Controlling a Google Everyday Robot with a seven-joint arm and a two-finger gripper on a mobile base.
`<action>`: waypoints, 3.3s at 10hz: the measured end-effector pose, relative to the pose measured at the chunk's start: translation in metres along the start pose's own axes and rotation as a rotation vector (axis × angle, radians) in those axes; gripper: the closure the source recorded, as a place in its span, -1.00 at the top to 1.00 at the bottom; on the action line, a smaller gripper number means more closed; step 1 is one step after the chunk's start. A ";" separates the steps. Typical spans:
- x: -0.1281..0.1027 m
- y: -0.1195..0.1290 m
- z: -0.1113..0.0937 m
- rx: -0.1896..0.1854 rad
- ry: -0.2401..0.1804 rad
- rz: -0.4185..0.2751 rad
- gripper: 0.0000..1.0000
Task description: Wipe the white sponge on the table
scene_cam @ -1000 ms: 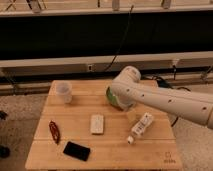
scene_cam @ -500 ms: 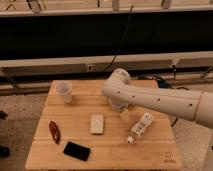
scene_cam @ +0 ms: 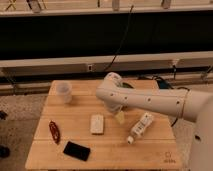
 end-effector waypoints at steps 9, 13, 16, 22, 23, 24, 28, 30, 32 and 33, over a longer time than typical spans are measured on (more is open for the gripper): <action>-0.035 -0.030 0.031 -0.025 -0.028 -0.202 0.60; -0.043 -0.036 0.039 -0.034 -0.029 -0.284 0.60; -0.055 -0.046 0.043 -0.030 -0.027 -0.348 0.60; -0.070 -0.058 0.050 -0.003 -0.026 -0.446 0.41; -0.068 -0.057 0.051 -0.003 -0.023 -0.464 0.20; -0.068 -0.056 0.053 -0.002 -0.023 -0.481 -0.01; -0.078 -0.074 0.048 0.024 -0.033 -0.538 -0.80; -0.078 -0.071 0.047 0.040 -0.036 -0.539 -0.91; -0.083 -0.076 0.046 0.047 -0.033 -0.537 -0.91; -0.088 -0.079 0.045 0.055 -0.039 -0.533 -0.91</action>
